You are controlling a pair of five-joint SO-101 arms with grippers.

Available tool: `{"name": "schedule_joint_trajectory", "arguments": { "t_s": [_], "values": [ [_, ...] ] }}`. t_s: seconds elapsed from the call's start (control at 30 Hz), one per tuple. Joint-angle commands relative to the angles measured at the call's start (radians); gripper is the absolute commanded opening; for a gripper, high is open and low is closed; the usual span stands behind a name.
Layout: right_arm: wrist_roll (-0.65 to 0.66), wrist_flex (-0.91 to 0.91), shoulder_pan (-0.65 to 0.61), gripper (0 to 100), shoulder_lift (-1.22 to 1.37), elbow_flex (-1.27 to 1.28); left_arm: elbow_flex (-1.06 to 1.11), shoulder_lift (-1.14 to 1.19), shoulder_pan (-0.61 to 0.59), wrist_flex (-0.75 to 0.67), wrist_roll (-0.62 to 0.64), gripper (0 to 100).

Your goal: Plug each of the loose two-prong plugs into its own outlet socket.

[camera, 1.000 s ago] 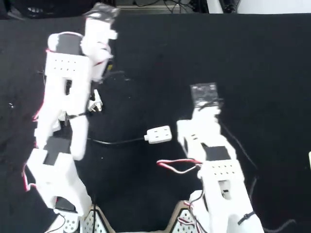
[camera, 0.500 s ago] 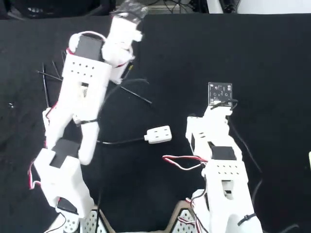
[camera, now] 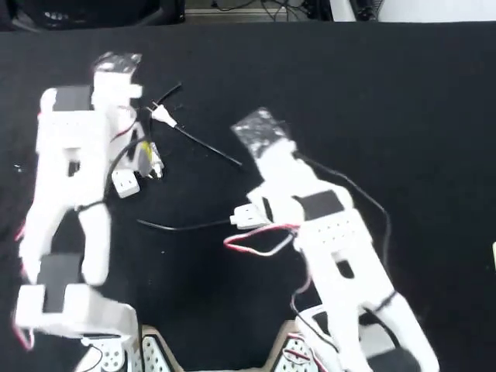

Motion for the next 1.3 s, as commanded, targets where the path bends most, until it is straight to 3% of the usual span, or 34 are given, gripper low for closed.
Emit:
{"name": "schedule_joint_trajectory", "arguments": {
  "t_s": [0.0,0.13,0.33,0.6,0.97,1.27],
  "values": [
    [0.021,-0.020,-0.064,23.0,0.041,-0.081,0.386,-0.230,-0.031,-0.342,0.054,22],
    [0.021,0.040,-0.038,23.4,-0.013,-0.050,0.526,-0.292,0.008,-0.654,0.170,22],
    [0.021,0.037,-0.020,23.4,-0.275,0.179,0.318,-0.063,0.015,-0.786,0.339,27],
    [-0.023,-0.121,-0.017,23.0,-0.553,0.501,-0.216,0.425,0.035,-0.672,0.436,29],
    [-0.029,-0.120,-0.015,23.0,-0.593,0.513,-0.924,0.907,0.047,-0.439,0.440,29],
    [-0.029,-0.120,-0.015,23.0,-0.593,0.513,-1.314,1.206,0.054,-0.295,0.434,28]
  ]
}}
